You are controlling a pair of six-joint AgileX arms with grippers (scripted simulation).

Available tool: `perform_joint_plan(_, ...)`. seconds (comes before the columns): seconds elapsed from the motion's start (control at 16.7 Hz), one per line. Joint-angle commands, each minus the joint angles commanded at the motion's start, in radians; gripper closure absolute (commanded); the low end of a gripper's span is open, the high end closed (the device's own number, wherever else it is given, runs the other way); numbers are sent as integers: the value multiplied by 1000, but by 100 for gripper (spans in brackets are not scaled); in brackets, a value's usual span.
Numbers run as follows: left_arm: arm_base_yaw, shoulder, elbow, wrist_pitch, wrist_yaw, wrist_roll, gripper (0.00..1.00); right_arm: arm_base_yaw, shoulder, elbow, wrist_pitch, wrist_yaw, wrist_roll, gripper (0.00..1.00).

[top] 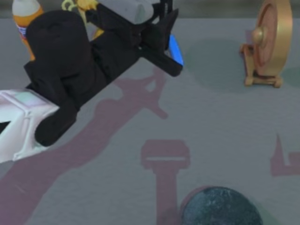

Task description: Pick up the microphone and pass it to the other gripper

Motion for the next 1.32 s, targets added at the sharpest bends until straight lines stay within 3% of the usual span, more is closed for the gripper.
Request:
perform_joint_plan(0.84,0,0,0,0,0,0,100,465,993,571,380,-164,-11,0)
perform_joint_plan(1.08,0,0,0,0,0,0,100,535,1118,666,447,-189,-15,0)
perform_joint_plan(1.32,0,0,0,0,0,0,100,539,1126,673,452,-191,-16,0)
